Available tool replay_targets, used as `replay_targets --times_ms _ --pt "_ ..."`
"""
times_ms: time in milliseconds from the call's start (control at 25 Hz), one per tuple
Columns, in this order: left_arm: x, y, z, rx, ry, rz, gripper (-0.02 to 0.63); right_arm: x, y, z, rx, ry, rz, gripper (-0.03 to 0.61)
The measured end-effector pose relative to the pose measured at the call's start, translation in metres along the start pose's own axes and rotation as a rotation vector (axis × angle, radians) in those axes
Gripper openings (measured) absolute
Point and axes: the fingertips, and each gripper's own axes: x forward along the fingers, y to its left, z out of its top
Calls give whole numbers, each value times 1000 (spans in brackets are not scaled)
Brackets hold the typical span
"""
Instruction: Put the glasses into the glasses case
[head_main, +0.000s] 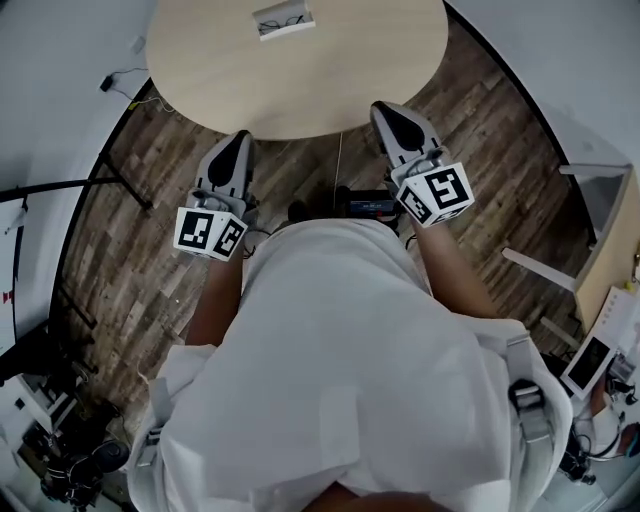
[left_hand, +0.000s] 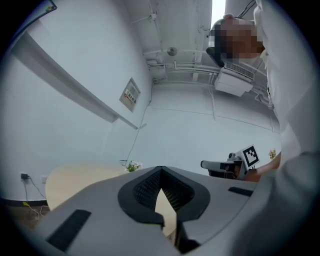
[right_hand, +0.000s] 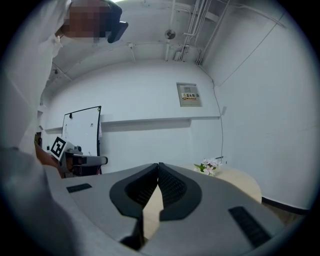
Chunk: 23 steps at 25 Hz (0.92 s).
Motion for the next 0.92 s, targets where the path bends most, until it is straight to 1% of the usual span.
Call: replay_targets --times_ms 80,160,360,480,640,720,920 --pt "7 -4 -4 2 18 4 12 0 -6 0 -4 6 17 23" --pt "15 1 -10 2 32 8 12 3 -13 3 -4 1 13 23" --pt "25 10 -6 -18 26 34 12 1 -29 4 11 12 9 23" --pt "39 10 -13 -36 42 60 12 -5 -41 6 8 18 23 23" --pt "55 -3 -14 -36 47 48 11 -9 -55 9 17 14 27 23" --pt "60 -2 -15 -32 60 48 11 -7 -59 8 32 8 22 23" --pt "65 8 -19 -83 73 94 8 -4 -69 8 44 16 33 23"
